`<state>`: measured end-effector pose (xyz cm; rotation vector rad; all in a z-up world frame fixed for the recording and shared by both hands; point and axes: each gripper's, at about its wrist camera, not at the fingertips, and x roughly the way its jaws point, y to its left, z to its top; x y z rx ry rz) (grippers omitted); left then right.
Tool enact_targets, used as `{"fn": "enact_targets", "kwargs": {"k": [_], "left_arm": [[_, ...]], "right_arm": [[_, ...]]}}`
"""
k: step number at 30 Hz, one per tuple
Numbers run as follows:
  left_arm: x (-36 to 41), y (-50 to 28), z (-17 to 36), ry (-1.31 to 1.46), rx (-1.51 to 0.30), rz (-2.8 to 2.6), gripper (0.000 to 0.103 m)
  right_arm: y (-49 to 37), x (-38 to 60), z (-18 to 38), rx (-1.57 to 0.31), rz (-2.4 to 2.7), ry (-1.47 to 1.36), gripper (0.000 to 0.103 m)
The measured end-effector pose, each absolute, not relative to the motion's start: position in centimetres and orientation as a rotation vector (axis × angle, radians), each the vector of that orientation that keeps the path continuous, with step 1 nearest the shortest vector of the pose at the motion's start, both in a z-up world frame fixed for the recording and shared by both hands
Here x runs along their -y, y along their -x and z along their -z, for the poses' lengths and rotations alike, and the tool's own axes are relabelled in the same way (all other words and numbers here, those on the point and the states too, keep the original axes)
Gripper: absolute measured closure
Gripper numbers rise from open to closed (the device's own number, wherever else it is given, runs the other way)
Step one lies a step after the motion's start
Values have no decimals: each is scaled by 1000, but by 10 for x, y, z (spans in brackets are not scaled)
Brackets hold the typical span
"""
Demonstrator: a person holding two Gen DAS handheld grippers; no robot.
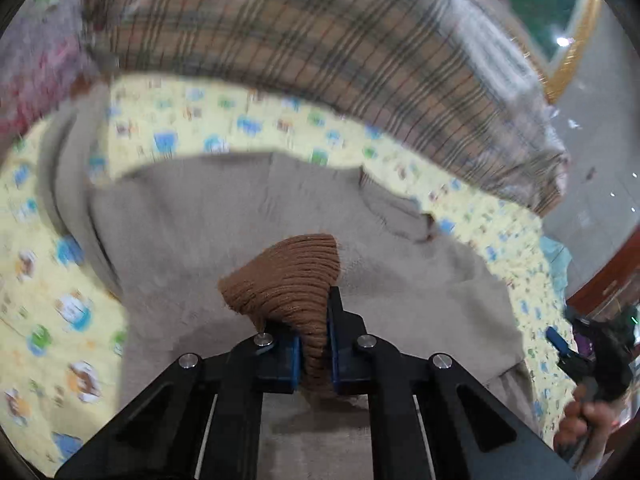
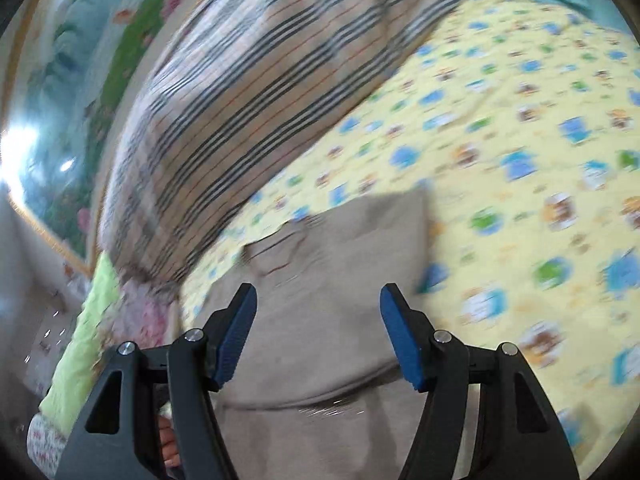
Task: Fold small clothes
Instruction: 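Grasp the brown cuff of the other sleeve with the left tool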
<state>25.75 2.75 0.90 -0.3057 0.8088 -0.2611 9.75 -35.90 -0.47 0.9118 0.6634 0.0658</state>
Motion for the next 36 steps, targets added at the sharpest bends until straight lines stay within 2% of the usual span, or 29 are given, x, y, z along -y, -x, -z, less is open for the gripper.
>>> {"fn": "enact_targets", "kwargs": {"k": [6, 12, 13, 14, 15, 21, 26, 30, 31, 35, 36], "left_arm": [[-53, -256, 25, 307, -889, 224, 94], [-50, -249, 23, 252, -854, 226, 94], [-49, -250, 23, 246, -853, 227, 94], [-48, -247, 20, 245, -847, 234, 94], [-47, -246, 17, 243, -840, 245, 94], [-12, -257, -6, 191, -780, 338, 95], [-14, -275, 25, 173, -853, 294, 94], [-33, -276, 26, 203, -849, 272, 93], [-39, -275, 23, 207, -844, 261, 88], [-70, -268, 18, 229, -830, 196, 88], [-78, -265, 18, 237, -827, 182, 88]], "right_arm": [[-145, 374, 35, -822, -3, -872, 38], [-188, 336, 63, -932, -83, -762, 40], [-192, 330, 62, -930, -81, -712, 70], [-194, 330, 61, -933, -79, -689, 92], [-193, 334, 58, -925, -77, -692, 93], [-178, 373, 18, -797, 9, -620, 95], [-185, 372, 44, -864, 36, -571, 95], [-185, 369, 59, -885, 44, -588, 95], [-184, 368, 60, -890, 48, -587, 94], [-175, 364, 47, -876, 122, -568, 83], [-170, 362, 42, -859, 139, -561, 77]]}}
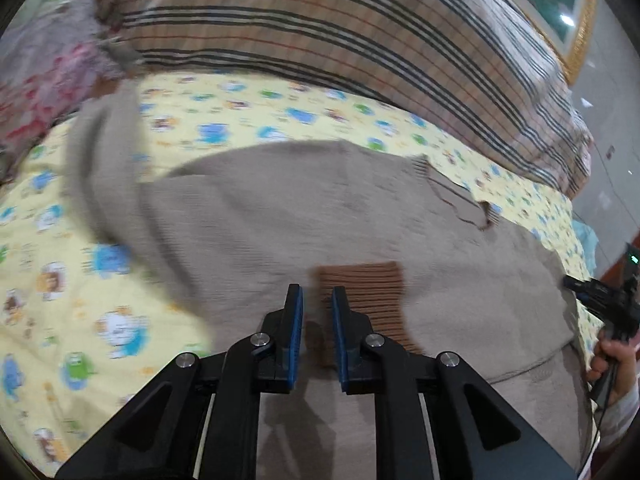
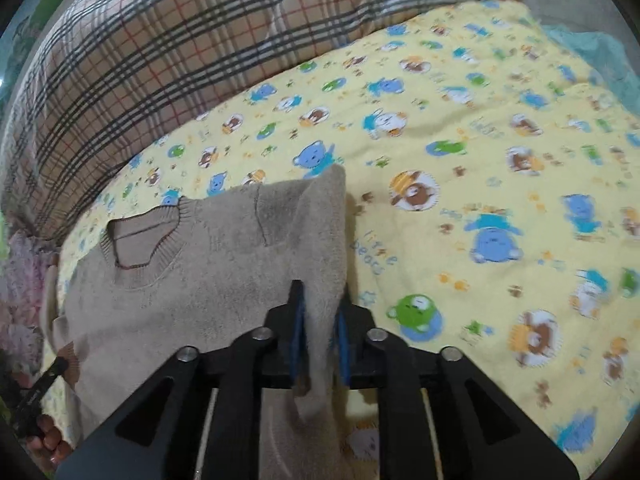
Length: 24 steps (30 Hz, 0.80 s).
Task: Fold small clothes
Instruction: 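Grasp the brown cuff of the other sleeve with the left tool, then fold the held sleeve across the sweater body and open the left tool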
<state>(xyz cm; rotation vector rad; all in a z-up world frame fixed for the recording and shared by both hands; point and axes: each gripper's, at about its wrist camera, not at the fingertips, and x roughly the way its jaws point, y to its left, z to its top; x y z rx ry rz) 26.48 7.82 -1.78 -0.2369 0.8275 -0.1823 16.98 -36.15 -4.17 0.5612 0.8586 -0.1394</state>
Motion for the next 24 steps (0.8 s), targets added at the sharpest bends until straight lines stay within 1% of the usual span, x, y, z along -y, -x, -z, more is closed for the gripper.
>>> {"fn": "enact_targets", "kwargs": {"k": [1, 3, 5, 7, 8, 9, 10, 12, 13, 16, 20, 24], "left_arm": [[-88, -262, 17, 248, -823, 169, 88], [-108, -256, 13, 272, -809, 138, 88], [-127, -253, 9, 293, -799, 96, 84], [-146, -256, 6, 320, -795, 54, 67], [-155, -261, 3, 328, -791, 27, 62], [-160, -266, 1, 327, -791, 3, 52], [-167, -272, -3, 319, -789, -25, 45], [-177, -291, -12, 289, -782, -77, 41], [-179, -302, -16, 274, -783, -96, 36], [-188, -343, -23, 241, -805, -146, 30], [-199, -401, -13, 186, -883, -210, 30], [-206, -438, 8, 118, -956, -286, 30]], "right_arm": [[-165, 359, 36, -839, 143, -563, 69], [-150, 350, 24, -793, 114, -574, 60], [-138, 335, 15, -768, 58, -578, 58], [-129, 316, 13, -770, -4, -584, 58], [-126, 305, 14, -780, -43, -585, 58], [-123, 293, 17, -793, -81, -587, 58], [-119, 279, 20, -812, -122, -594, 58], [-116, 263, 27, -839, -171, -604, 58], [-114, 252, 30, -852, -201, -609, 58], [-111, 232, 37, -882, -247, -617, 58], [-107, 215, 38, -909, -301, -617, 58], [-102, 206, 33, -900, -326, -600, 58]]}}
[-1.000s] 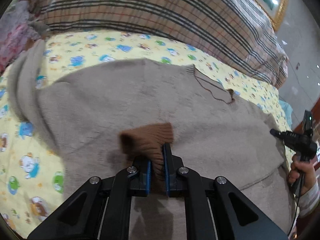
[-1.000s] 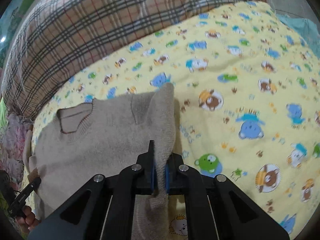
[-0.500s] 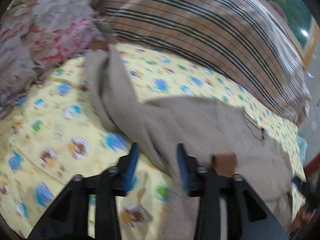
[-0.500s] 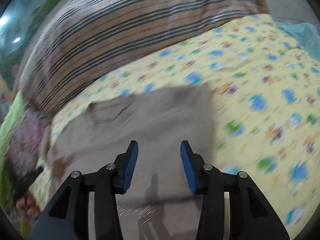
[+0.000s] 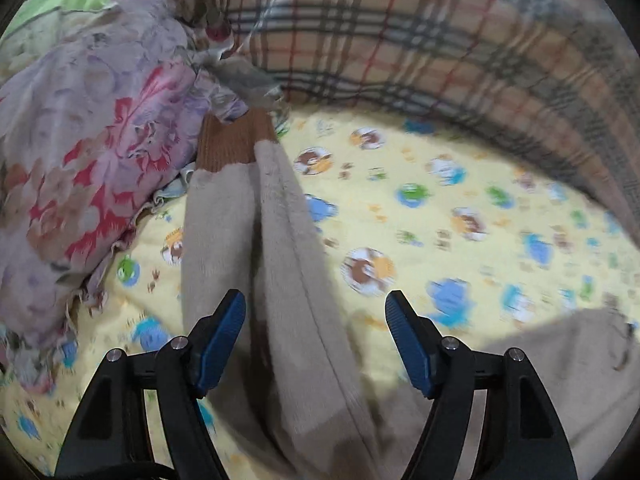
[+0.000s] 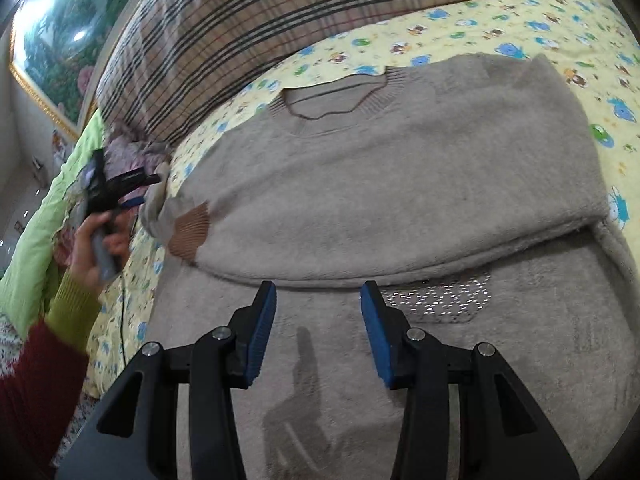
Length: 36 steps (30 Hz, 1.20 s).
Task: Fold small clothes
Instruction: 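Fold the held sleeve across the sweater body and open the left tool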
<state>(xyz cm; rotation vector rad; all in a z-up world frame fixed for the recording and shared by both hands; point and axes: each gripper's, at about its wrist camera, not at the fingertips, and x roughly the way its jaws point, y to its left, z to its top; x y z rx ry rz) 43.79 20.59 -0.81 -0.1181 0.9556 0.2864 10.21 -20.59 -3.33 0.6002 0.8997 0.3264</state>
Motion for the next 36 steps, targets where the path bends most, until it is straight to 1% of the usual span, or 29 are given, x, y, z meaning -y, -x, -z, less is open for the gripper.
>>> {"fn": "enact_targets", "kwargs": {"k": [2, 3, 4, 6, 7, 12, 17, 22, 25, 29, 32, 35, 36], "left_arm": [[-212, -450, 19, 86, -982, -343, 33], [-214, -453, 23, 91, -987, -341, 50], [-215, -454, 24, 101, -985, -325, 78], [-214, -452, 23, 108, -967, -294, 97], [-212, -448, 20, 105, -954, -281, 99], [-172, -405, -17, 97, -854, -113, 100], [-96, -348, -59, 80, -751, 121, 100], [-8, -305, -75, 76, -711, 337, 100], [47, -280, -72, 26, -694, 443, 100], [94, -267, -43, -30, -736, 537, 99], [112, -267, -13, -79, -794, 562, 98], [118, -264, 9, -123, -853, 580, 92], [115, -261, 12, -121, -865, 590, 89]], "right_arm": [[-102, 207, 31, -892, -335, -607, 58], [-102, 208, 30, -890, -332, -608, 58], [-102, 209, 29, -886, -324, -607, 58], [-101, 212, 28, -884, -313, -604, 58], [-101, 213, 28, -881, -309, -602, 58], [-96, 221, 27, -861, -302, -638, 58], [-85, 237, 21, -823, -265, -673, 58], [-69, 259, 18, -788, -203, -709, 58], [-58, 275, 20, -780, -168, -739, 58], [-46, 290, 25, -781, -127, -763, 58], [-40, 303, 31, -785, -91, -790, 58], [-38, 312, 33, -788, -74, -817, 58], [-39, 313, 33, -789, -73, -820, 58]]}}
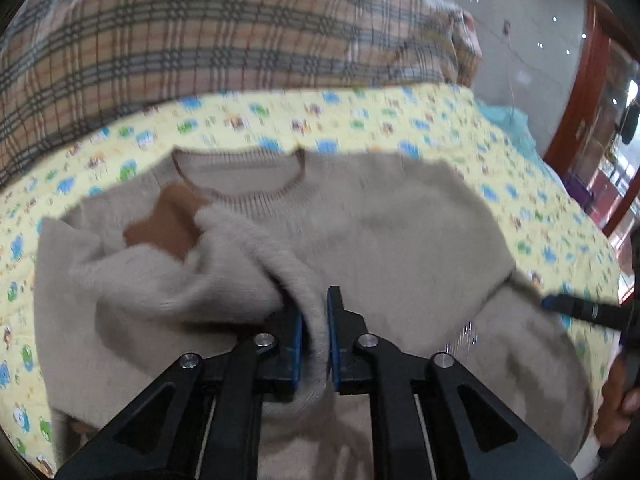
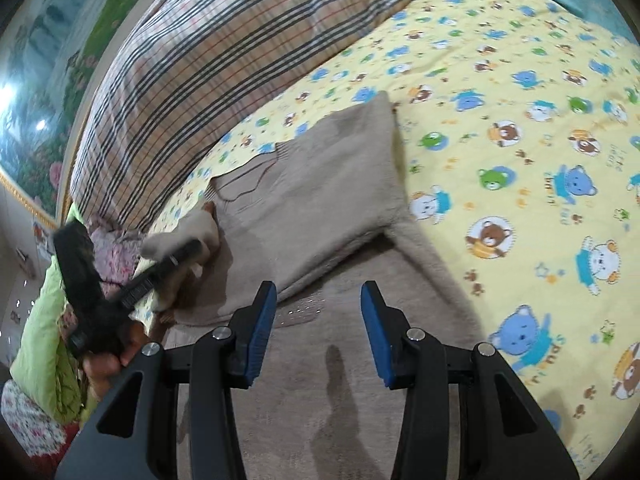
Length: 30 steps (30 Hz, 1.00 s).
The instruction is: Fold small clothes
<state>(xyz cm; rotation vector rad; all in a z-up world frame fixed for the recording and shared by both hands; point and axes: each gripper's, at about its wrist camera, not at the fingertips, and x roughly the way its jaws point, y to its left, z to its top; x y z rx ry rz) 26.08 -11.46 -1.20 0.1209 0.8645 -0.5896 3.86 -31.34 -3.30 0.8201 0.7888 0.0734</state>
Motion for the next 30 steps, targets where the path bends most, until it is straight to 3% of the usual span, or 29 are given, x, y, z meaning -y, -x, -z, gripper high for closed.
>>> {"fn": "enact_targets", "kwargs": {"k": [2, 4, 6, 9, 20, 28, 29, 30], "left_arm": [[101, -254, 13, -108, -868, 598, 78], [87, -245, 10, -96, -860, 598, 57], [70, -232, 4, -98, -839, 585, 53], [37, -217, -3, -96, -798, 524, 47], [-65, -238, 35, -55, -902, 235, 47], [-56, -258, 48, -76, -934, 145, 45], [-54, -262, 48, -73, -929, 131, 45], [-53, -265, 49, -60, -925, 111, 45]], "right_arm": [[-42, 315, 32, -791, -74, -816, 58], [-48, 312, 30, -797, -78, -804, 53], [-58, 306, 29, -805, -98, -784, 45], [-75, 291, 23, -808, -139, -741, 45], [-217, 219, -22, -827, -299, -469, 45], [-301, 151, 17, -1021, -384, -323, 45], [-303, 148, 21, -1027, -383, -314, 47], [-304, 147, 23, -1021, -381, -309, 69]]}}
